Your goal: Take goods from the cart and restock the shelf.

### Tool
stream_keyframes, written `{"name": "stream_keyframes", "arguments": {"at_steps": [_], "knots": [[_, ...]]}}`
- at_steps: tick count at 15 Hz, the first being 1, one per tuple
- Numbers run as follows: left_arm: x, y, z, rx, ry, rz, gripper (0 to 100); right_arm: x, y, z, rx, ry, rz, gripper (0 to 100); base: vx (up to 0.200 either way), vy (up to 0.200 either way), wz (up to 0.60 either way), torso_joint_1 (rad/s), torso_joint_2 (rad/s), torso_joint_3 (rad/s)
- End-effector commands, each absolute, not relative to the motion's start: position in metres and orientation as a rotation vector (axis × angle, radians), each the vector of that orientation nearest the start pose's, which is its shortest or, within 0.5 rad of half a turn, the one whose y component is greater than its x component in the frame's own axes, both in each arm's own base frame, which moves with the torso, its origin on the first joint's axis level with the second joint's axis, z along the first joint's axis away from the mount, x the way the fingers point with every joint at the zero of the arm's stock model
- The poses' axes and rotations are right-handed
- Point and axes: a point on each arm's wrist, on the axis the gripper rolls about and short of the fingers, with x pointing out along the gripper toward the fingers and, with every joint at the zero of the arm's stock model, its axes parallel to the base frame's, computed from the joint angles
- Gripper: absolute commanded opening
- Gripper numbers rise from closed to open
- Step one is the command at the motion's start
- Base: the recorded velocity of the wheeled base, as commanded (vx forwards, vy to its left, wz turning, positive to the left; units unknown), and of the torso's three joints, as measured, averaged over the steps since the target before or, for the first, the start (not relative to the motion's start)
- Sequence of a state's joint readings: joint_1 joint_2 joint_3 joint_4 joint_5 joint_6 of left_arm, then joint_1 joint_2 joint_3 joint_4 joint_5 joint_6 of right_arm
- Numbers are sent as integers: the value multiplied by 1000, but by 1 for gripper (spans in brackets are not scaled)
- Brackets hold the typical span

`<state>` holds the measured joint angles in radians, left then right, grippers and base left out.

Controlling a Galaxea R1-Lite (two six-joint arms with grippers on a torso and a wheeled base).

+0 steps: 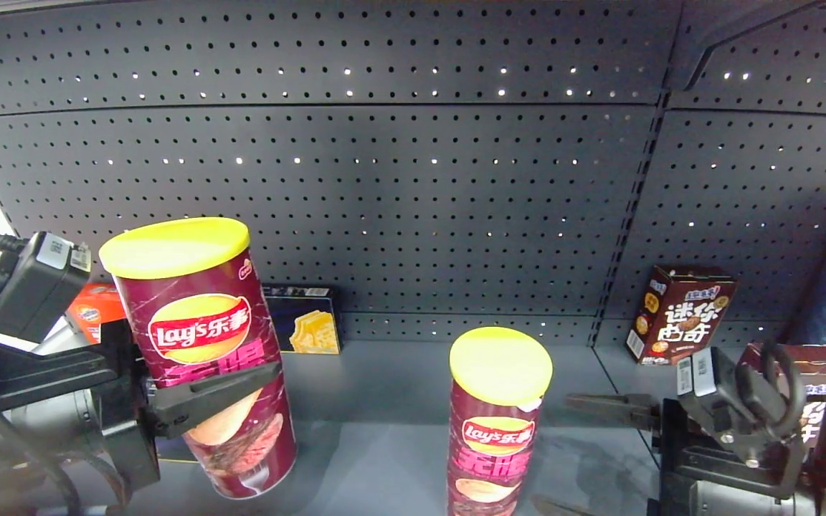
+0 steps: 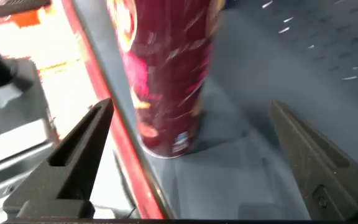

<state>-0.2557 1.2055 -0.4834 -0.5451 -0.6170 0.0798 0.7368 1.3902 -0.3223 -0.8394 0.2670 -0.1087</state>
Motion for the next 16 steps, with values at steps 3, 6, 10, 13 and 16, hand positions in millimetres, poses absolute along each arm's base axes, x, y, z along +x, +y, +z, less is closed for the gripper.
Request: {"name": "stream_keyframes", "arguments": {"at_steps": [3, 6, 10, 13, 16], "knots": [[162, -56, 204, 42, 143, -882, 0, 97, 104, 223, -129, 12, 811, 100, 0, 0, 0, 0, 0, 0], [165, -60, 210, 46, 125, -901, 0, 64, 75, 234, -163, 34, 632, 100, 0, 0, 0, 0, 0, 0], [172, -66, 216, 50, 116, -921, 0, 44, 42, 228, -176, 40, 425, 100, 0, 0, 0, 0, 0, 0], [181, -70, 218, 48, 118, -932, 0, 41, 28, 205, -183, 66, 287, 100, 0, 0, 0, 0, 0, 0], [203, -76, 223, 50, 118, -933, 0, 29, 6, 183, -154, 59, 72, 100, 0, 0, 0, 0, 0, 0]]}}
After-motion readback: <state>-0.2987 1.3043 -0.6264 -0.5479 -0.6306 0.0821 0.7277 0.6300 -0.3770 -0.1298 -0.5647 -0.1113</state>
